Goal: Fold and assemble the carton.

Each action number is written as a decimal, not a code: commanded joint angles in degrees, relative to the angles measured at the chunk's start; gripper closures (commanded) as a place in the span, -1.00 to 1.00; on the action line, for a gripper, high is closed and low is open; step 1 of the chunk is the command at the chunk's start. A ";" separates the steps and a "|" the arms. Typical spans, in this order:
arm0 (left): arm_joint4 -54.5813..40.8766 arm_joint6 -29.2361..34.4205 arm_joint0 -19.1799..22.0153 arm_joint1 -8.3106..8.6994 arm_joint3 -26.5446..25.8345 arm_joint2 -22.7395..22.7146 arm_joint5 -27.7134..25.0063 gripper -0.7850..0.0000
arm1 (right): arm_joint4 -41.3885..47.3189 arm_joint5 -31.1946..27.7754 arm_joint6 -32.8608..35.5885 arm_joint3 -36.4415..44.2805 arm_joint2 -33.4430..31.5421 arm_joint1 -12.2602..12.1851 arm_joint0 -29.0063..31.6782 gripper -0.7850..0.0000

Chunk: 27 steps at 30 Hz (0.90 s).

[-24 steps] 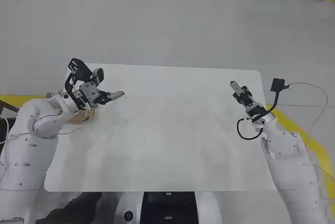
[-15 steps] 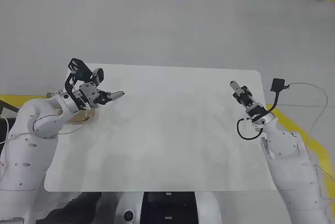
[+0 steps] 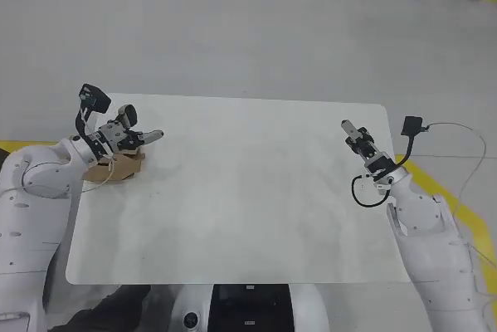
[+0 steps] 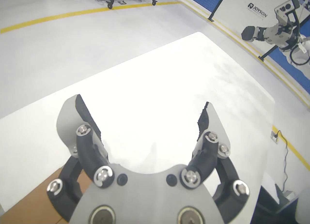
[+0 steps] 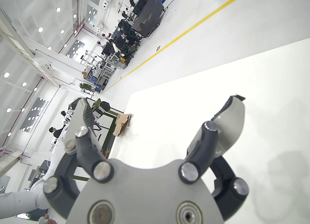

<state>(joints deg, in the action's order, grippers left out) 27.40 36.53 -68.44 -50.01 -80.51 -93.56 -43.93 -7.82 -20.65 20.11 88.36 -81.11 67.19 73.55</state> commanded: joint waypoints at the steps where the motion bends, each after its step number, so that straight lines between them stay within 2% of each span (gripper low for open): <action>1: -4.06 3.99 1.29 0.52 4.05 -1.65 1.01 -1.00 | 0.00 0.00 0.00 0.00 0.00 0.00 0.00 -1.00; 4: -6.97 8.01 3.06 1.29 8.44 -4.06 2.24 -1.00 | 0.00 0.00 0.00 0.00 0.00 0.00 0.00 -1.00; 8: -8.74 10.37 4.40 2.31 13.62 -7.64 3.20 -1.00 | 0.00 0.00 0.00 0.00 0.00 0.00 0.00 -1.00; 14: -10.38 13.14 4.27 3.73 18.69 -11.96 3.01 -1.00 | 0.00 0.00 0.00 0.00 0.00 0.00 0.00 -1.00; 27: -11.84 14.00 3.68 4.17 19.96 -13.08 1.78 -1.00 | 0.00 0.00 0.00 0.00 0.00 0.00 0.00 -1.00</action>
<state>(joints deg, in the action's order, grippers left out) 15.56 50.53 -64.77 -45.84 -60.55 -106.64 -42.16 -7.82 -20.65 20.11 88.36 -81.11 67.19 73.55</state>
